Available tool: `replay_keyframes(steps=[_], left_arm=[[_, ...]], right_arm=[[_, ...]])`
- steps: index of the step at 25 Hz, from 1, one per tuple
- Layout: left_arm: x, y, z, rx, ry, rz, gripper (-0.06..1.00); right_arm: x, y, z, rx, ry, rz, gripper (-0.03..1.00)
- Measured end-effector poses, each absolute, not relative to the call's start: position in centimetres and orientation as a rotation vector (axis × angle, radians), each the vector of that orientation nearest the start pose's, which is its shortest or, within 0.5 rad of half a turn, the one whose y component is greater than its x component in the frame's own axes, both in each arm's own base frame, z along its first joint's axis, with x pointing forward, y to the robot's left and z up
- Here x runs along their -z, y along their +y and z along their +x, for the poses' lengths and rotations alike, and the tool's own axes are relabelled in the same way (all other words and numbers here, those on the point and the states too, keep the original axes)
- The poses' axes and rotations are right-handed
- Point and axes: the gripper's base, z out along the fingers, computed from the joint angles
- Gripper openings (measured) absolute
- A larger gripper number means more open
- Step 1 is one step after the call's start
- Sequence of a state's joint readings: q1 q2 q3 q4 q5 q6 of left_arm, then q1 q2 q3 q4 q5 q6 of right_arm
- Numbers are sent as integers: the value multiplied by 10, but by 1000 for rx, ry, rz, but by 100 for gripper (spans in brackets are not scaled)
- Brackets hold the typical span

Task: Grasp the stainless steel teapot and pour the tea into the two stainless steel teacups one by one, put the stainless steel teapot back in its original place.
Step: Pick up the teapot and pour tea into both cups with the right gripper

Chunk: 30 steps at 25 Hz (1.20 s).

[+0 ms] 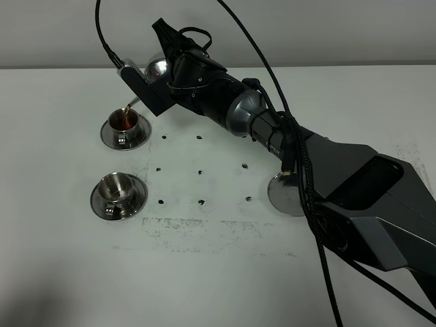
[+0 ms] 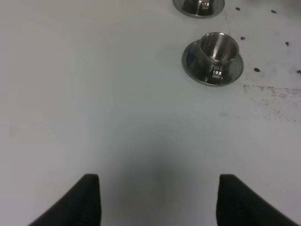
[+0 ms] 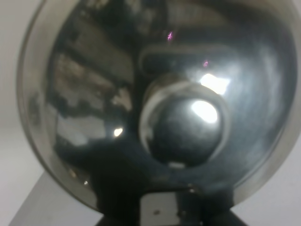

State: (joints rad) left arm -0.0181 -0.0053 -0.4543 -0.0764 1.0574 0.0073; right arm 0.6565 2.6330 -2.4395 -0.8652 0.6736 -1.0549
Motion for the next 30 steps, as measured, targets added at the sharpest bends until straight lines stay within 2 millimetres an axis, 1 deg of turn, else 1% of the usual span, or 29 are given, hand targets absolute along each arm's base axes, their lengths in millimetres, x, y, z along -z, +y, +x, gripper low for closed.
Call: replay_keyframes(steps=[30], left_arm=[[-265,-6,-1,99,2080,28,52]], right_arm=[[-180,322,490,1202,1026,-2060,18]])
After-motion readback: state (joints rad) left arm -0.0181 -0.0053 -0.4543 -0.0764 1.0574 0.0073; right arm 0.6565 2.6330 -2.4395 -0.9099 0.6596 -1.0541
